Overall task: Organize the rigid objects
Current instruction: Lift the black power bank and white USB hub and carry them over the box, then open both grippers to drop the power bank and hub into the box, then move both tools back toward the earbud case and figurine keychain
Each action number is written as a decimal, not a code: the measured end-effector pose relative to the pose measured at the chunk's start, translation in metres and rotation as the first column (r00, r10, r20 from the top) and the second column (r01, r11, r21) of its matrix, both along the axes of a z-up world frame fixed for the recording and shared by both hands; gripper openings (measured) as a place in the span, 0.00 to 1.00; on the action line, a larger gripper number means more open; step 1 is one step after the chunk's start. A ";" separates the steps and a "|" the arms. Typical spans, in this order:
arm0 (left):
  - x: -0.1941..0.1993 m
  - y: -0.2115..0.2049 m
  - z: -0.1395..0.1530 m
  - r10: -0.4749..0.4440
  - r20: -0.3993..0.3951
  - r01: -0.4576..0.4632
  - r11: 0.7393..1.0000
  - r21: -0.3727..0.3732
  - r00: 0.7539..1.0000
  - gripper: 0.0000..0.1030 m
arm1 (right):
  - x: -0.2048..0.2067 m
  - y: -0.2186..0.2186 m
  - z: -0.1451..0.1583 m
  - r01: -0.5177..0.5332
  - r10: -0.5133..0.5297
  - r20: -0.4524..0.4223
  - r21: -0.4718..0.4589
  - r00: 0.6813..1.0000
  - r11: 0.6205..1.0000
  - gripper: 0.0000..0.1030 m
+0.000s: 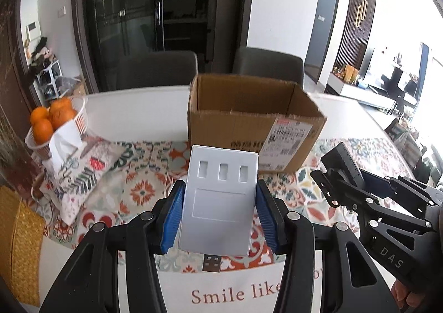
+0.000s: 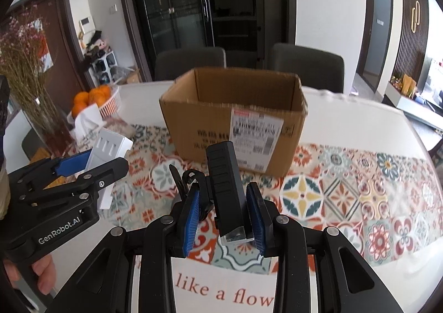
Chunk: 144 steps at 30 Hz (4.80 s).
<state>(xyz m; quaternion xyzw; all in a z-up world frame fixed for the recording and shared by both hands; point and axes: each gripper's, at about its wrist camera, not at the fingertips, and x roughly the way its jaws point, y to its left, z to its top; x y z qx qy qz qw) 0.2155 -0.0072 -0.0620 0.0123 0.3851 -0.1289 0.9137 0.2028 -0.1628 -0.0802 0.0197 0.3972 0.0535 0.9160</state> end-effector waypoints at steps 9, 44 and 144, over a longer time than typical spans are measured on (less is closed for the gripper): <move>0.020 -0.009 0.027 -0.023 0.074 0.024 1.000 -0.013 0.997 0.48 | 0.016 -0.009 0.024 0.018 -0.018 0.073 0.004 0.997 1.000 0.33; 0.147 -0.046 0.052 -0.077 0.131 0.081 0.996 -0.026 0.988 0.48 | 0.133 -0.038 0.053 0.029 -0.033 0.148 0.031 0.988 0.999 0.33; 0.023 -0.009 -0.053 0.166 -0.145 -0.139 0.974 0.178 0.975 1.00 | 0.047 -0.010 -0.049 -0.142 0.132 -0.099 -0.105 0.986 0.984 0.63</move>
